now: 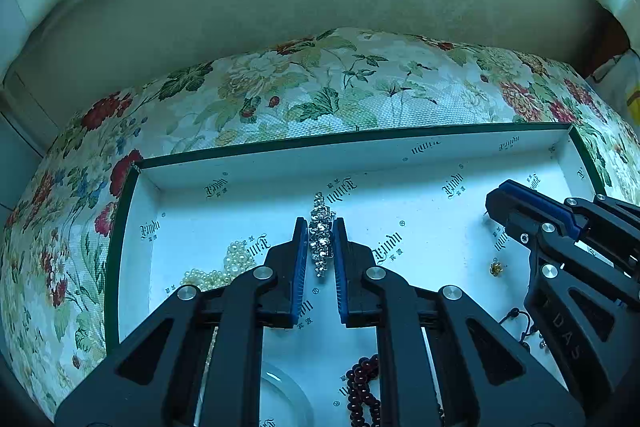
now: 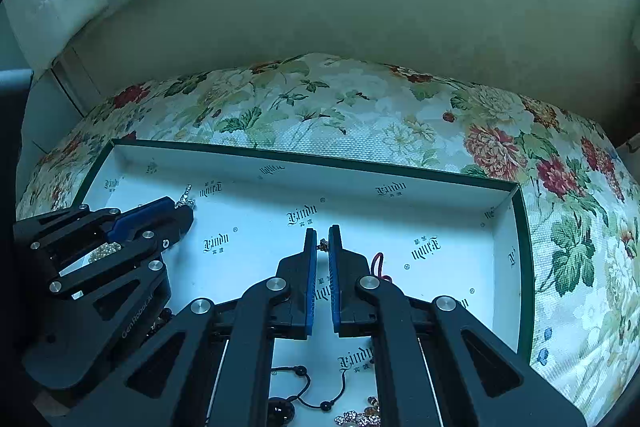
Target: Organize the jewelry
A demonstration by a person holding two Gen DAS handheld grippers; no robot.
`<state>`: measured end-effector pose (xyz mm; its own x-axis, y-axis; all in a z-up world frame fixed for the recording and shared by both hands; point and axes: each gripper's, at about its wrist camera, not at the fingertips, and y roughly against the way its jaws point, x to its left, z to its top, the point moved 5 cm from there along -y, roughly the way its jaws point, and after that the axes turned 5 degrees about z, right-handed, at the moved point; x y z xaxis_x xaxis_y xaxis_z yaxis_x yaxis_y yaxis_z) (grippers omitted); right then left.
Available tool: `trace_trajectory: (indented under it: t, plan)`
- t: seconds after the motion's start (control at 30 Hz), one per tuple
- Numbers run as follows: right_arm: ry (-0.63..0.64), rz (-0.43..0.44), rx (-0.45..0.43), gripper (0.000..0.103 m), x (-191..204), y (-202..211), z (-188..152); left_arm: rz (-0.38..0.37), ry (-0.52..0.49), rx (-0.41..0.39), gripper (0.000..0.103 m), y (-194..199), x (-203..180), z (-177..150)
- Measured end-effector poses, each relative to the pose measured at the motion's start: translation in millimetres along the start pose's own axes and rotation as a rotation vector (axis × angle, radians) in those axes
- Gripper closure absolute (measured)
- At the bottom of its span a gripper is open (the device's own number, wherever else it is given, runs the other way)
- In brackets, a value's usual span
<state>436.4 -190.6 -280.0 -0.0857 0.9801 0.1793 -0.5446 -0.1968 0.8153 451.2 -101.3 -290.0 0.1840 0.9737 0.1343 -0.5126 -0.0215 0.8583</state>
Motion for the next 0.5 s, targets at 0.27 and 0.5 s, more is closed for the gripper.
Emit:
trace_trajectory:
  t: [0.27,0.5]
  plan:
    - [-0.010,0.004,0.003,0.095,-2.2,-0.3,0.4,-0.002,0.004,-0.004,0.074,1.3,1.1,-0.3]
    - [-0.012,0.000,0.004,0.095,-1.7,-0.3,0.8,-0.004,0.007,-0.002,0.063,1.2,1.0,-1.4]
